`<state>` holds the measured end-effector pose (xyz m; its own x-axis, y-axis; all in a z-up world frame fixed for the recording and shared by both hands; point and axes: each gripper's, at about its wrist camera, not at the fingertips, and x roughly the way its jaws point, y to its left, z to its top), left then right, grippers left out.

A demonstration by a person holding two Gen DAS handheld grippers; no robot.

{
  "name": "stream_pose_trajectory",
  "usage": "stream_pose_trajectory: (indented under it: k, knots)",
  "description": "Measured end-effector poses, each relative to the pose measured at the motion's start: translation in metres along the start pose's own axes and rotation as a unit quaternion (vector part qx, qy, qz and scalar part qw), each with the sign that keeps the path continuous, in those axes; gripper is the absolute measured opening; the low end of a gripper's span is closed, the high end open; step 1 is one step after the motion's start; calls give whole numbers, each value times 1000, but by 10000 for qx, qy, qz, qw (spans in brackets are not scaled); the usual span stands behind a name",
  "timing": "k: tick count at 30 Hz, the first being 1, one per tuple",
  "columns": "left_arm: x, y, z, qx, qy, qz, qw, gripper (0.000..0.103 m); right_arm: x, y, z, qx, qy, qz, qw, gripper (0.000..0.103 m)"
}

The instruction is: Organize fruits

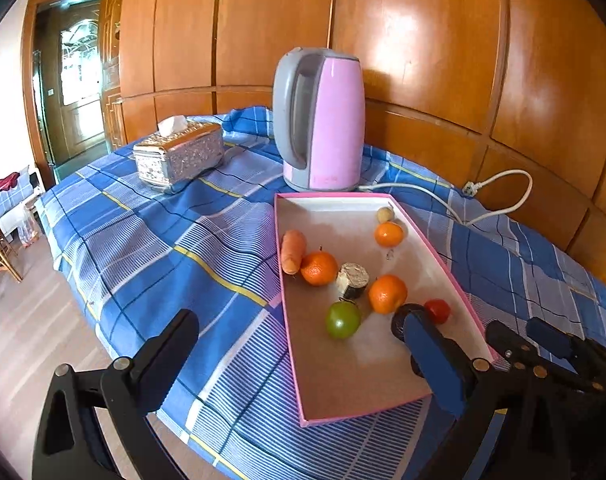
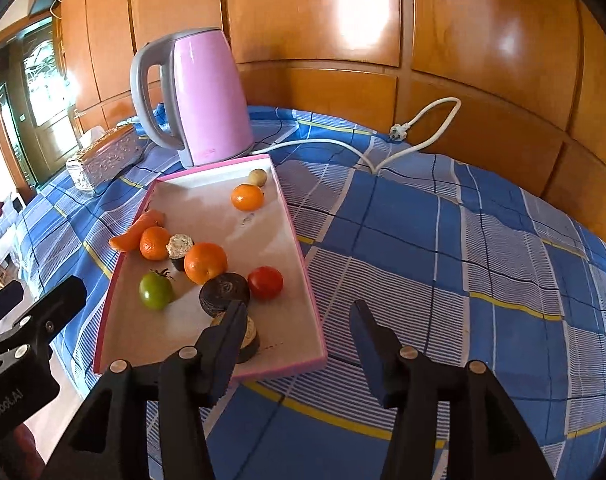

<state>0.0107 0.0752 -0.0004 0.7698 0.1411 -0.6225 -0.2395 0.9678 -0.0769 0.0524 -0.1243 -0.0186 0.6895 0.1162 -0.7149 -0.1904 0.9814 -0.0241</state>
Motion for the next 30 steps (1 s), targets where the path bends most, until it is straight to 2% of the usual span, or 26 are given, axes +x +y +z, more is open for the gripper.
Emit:
stream_pose_trajectory:
  k: [7,16,30]
  knots:
    - [-4,9,-1,-103,-79,183,9997,103,-12,6,-3,-68,-188,-32,9998,54]
    - [-1,-2,-6,55,20,218,9997,103,-10,8,-12,-200,-215,-151,9995,54]
    - [-1,2,-6,2,20,195,9998,103,-11,15,-12,-299,-273,-164,9990,54]
